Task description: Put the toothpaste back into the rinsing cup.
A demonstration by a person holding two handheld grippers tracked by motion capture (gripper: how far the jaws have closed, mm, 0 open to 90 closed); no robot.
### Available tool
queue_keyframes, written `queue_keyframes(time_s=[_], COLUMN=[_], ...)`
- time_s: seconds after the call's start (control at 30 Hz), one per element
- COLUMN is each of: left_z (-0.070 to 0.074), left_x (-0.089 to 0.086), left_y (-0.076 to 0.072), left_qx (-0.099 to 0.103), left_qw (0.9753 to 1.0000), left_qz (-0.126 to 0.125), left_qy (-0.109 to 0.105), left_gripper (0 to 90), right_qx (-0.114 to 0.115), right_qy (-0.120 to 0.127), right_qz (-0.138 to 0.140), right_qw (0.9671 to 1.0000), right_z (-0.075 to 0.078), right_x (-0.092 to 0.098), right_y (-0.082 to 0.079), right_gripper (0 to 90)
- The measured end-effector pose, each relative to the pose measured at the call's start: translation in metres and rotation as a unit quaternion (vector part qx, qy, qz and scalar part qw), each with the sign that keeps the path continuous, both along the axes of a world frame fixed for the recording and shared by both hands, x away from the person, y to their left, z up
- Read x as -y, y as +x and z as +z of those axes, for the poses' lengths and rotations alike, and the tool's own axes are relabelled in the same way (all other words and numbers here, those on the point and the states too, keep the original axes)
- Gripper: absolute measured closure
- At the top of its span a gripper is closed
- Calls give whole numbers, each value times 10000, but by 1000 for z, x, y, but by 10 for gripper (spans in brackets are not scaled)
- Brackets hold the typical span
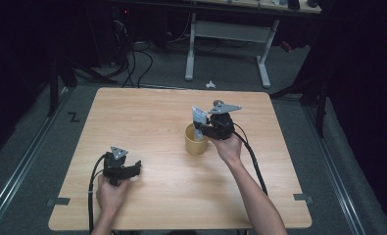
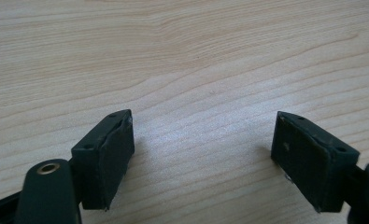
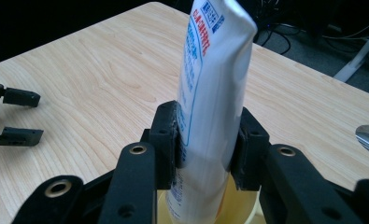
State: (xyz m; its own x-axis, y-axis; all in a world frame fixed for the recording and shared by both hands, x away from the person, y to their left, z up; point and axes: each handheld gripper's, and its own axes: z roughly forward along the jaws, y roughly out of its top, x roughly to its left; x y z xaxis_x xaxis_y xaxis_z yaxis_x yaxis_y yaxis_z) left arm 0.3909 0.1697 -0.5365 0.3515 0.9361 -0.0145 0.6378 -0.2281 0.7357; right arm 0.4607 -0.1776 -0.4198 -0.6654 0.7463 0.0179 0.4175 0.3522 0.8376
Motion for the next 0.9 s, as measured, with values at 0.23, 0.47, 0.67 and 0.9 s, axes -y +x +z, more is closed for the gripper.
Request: queue_keyframes(time_s=[0.23,0.47,0.67,0.9], left_z=[0,0,0,0], left_x=[0,0,0,0], left_y=[0,0,0,0], left_qx=[0,0,1,1], left_qw=[10000,10000,10000,10000], left_qz=[0,-6,-6,-7], left_qy=[-2,-7,-7,-8], left_gripper=[217,217,218,218], right_qx=[-70,-107,-151,-187], right_qy=[-42,-117,-152,-185], right_qz=[2,-6,-11,5], right_qw=[10000,9999,9998,9997], right_z=[-6,-10,-14,-19], right_x=[-2,-4,-6,-8], right_y=[1,1,2,4], right_gripper=[665,665,665,666])
